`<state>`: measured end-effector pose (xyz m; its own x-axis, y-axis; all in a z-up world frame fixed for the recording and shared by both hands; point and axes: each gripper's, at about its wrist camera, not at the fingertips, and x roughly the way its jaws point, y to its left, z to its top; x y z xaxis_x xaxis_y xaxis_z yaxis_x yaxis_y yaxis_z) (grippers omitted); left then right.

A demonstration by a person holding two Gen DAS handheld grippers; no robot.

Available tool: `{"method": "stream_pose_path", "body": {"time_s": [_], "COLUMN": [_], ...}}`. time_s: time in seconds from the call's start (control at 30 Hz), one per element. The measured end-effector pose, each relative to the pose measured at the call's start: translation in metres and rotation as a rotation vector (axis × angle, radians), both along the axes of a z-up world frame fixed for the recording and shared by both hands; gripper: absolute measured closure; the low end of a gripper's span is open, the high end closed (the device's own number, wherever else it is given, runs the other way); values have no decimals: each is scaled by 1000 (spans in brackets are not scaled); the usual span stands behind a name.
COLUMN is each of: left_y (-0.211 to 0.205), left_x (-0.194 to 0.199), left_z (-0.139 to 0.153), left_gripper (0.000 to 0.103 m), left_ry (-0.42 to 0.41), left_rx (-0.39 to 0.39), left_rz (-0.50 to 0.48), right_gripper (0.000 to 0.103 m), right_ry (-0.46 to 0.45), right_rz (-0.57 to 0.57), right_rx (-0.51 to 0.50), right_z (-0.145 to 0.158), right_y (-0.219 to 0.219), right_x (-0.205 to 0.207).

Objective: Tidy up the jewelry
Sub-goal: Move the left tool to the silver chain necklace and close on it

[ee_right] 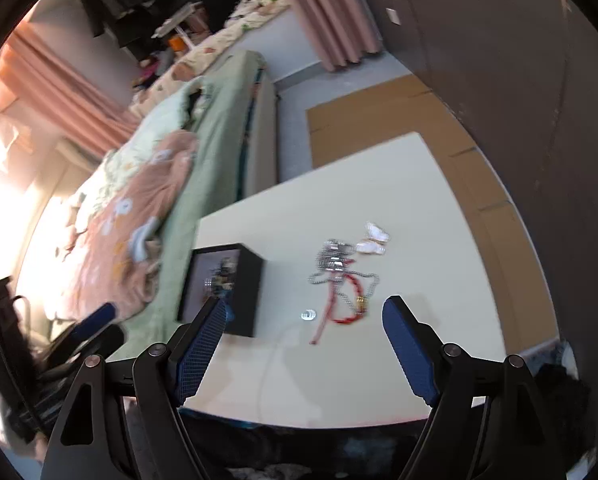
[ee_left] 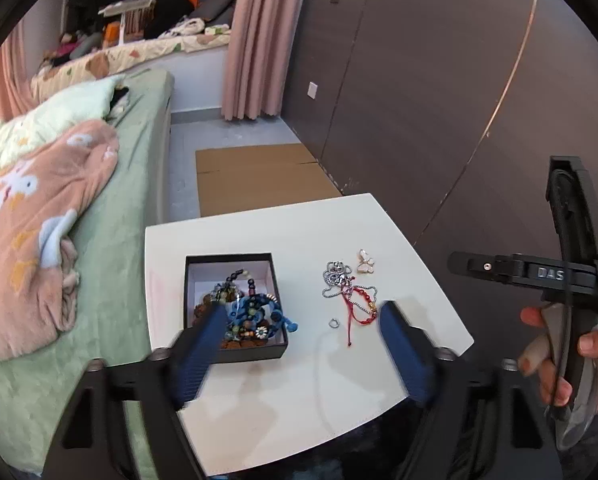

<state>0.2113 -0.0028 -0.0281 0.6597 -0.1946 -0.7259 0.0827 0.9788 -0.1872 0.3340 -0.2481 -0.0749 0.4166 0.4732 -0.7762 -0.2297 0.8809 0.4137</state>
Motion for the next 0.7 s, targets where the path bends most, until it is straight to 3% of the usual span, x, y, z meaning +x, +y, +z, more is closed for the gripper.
{"method": "stream_pose_path", "body": {"time_s": [0.07, 0.13, 0.33, 0.43, 0.53, 0.7], "left_y": [-7, -16, -48, -52, -52, -59], "left_x": [5, 18, 53, 65, 83, 115], "left_z": [3, 4, -10, -23, -42, -63], "left_gripper": [8, 8, 8, 8, 8, 26], "left_ry": [-12, -8, 26, 48, 82, 127], "left_rx": [12, 13, 56, 32, -7, -13], "left_rz": [-5, -16, -92, -99, -109, -136], "right_gripper": [18, 5, 4, 4, 4, 4], "right_ry": [-20, -18, 44, 89, 57, 50], "right_rz": [-12, -24, -94, -126, -132, -181], "right_rx": [26, 33, 77, 100, 98, 62], "right_z": [0, -3, -29, -41, -39, -47], "right_y": [-10, -20, -50, -55, -56, -59], "right_x": [1, 1, 15, 22, 25, 35]}}
